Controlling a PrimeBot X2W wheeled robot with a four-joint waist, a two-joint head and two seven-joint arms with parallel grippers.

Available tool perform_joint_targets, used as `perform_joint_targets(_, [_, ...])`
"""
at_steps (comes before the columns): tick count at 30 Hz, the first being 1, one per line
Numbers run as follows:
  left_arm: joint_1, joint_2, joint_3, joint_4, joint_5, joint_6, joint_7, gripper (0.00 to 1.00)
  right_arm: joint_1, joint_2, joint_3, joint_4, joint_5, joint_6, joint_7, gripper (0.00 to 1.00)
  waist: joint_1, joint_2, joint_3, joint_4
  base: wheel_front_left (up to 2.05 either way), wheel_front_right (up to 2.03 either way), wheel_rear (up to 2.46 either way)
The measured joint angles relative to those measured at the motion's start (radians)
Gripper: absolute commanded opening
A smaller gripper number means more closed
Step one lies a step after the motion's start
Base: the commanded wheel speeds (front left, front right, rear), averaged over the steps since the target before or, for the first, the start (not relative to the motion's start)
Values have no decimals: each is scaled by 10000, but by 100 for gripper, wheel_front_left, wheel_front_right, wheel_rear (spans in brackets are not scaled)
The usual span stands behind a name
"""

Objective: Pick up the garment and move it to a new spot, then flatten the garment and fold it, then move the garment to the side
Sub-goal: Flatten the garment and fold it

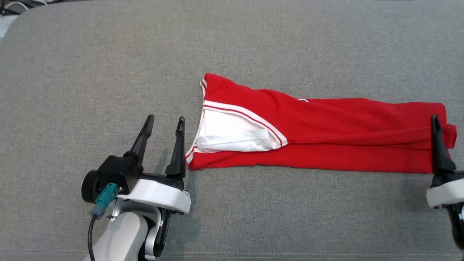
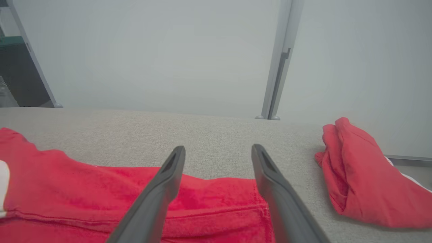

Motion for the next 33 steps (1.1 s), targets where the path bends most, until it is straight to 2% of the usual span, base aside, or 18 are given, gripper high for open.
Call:
perform_joint_targets(6, [658,-174,616,-184,6,-31,-236,100,647,589,278,-483,-50,0,0,100,0,0,-781,-117,0,0,0])
perform_joint_targets(12, [1602,-587,1513,-616,594,-608,-240,100,1266,851,474,-717,-38,0,0,100,0,0,-1591,-238,0,0,0])
perform_joint_targets(24, [2834,-1273,2391,-972,1902,-1881,-267,100,2257,1411,393,-1160,209,0,0,100,0,0,-2254,-346,0,0,0])
perform_joint_targets(33, [3620,-1534,3022,-1003,2257,-2134,-267,100,2970,1511,217,-1187,393,0,0,100,0,0,-2680,-324,0,0,0])
